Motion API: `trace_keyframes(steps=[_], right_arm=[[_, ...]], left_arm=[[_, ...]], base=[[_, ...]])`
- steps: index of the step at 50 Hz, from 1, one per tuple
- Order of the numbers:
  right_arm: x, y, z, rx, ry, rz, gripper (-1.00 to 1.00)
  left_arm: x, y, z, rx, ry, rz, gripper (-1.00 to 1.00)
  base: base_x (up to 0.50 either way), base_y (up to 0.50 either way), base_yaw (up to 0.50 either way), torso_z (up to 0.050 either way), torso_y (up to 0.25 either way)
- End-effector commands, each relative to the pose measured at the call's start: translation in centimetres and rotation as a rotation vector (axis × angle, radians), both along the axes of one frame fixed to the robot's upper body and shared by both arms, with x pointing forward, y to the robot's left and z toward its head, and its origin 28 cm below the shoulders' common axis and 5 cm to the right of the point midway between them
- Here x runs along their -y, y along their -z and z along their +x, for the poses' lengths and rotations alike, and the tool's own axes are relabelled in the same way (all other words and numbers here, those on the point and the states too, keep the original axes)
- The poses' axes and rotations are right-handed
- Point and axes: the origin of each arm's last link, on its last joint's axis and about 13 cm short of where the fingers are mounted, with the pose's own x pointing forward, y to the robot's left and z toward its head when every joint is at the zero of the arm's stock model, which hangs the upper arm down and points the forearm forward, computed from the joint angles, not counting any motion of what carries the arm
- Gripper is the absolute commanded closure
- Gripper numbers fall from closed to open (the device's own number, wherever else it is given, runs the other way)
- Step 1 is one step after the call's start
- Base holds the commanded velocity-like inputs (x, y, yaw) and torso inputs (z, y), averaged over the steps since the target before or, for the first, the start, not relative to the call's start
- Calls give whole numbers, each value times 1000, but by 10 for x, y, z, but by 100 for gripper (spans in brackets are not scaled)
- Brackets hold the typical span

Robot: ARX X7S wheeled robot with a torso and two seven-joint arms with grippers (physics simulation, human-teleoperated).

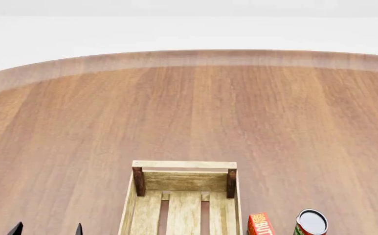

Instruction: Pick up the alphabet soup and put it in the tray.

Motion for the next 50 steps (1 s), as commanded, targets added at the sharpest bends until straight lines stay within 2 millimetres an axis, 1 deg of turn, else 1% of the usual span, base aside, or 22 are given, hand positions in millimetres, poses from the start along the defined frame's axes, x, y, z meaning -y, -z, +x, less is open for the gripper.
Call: trace_keyframes(steps=[1,5,6,9,10,15,20,21,27,36,50], right_arm=[[-4,-17,5,47,-53,-40,100],[-10,-32,10,85,-99,-56,100],[-11,-32,10,85,-99,-56,100],[-17,-43,17,124,-138,-58,100],[-17,-43,17,124,-138,-58,100],[-31,-55,30,170,-223,-68,100],[-42,-65,42,203,-277,-67,100],[-44,-68,46,198,-284,-104,100],[-57,-76,58,226,-334,-95,100],[-67,-90,70,256,-378,-102,100],[-84,-100,88,287,-455,-89,100]], left_arm=[[0,0,0,1,1,2,-100],[0,0,0,1,1,0,-100],[0,0,0,1,1,0,-100],[0,0,0,2,1,1,-100],[0,0,0,2,1,1,-100],[0,0,0,0,0,0,-100],[0,0,1,0,2,0,-100],[0,0,1,0,1,0,-100],[0,0,1,0,2,-1,-100],[0,0,1,3,4,-1,-100],[0,-1,0,6,4,-4,-100]], base=[[0,0,0,0,0],[0,0,0,0,0],[0,0,0,0,0],[0,0,0,0,0],[0,0,0,0,10],[0,0,0,0,0],[0,0,0,0,0],[0,0,0,0,0],[0,0,0,0,0],[0,0,0,0,1],[0,0,0,0,0]])
